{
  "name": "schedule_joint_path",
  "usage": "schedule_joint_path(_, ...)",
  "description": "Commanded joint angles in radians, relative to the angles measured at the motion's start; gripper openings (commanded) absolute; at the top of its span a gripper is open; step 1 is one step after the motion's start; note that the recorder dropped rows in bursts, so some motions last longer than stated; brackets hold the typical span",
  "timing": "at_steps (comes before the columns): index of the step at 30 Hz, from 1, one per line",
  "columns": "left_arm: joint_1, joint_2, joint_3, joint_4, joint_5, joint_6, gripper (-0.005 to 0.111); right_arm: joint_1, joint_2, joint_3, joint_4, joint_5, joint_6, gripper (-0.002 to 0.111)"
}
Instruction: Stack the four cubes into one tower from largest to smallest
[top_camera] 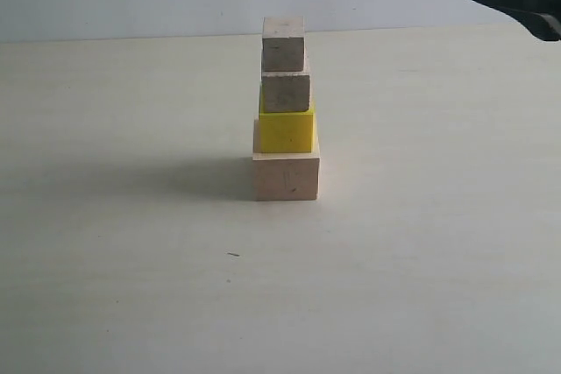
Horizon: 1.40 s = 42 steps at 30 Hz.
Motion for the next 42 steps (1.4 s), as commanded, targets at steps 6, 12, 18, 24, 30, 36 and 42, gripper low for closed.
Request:
schedule_joint_path(6, 0.004, -0.021, 0.01, 0.016, 0.003, 0.058, 0.0, 0.002, -0.004, 0.003, -0.003, 0.004, 0.0, 0.0)
schedule_joint_path(12, 0.004, -0.057, 0.114, 0.463, 0.007, -0.466, 0.0, 0.002, -0.004, 0.003, -0.003, 0.004, 0.0, 0.0)
schedule_joint_path(18, 0.004, -0.137, 0.265, 0.775, 0.007, -0.889, 0.0, 0.002, -0.004, 0.003, -0.003, 0.004, 0.0, 0.0)
schedule_joint_path(24, -0.024, -0.156, 0.404, 0.801, 0.007, -0.858, 0.0, 0.002, -0.004, 0.003, -0.003, 0.004, 0.0, 0.0)
schedule_joint_path(30, -0.031, -0.156, 0.473, 0.816, 0.023, -0.858, 0.0, 0.002, -0.004, 0.003, -0.003, 0.004, 0.0, 0.0)
schedule_joint_path(36, -0.042, -0.156, 0.531, 0.891, 0.023, -0.858, 0.0, 0.002, -0.004, 0.003, -0.003, 0.004, 0.0, 0.0)
schedule_joint_path(42, -0.061, -0.156, 0.537, 0.919, 0.089, -0.858, 0.0, 0.002, -0.004, 0.003, -0.003, 0.004, 0.0, 0.0)
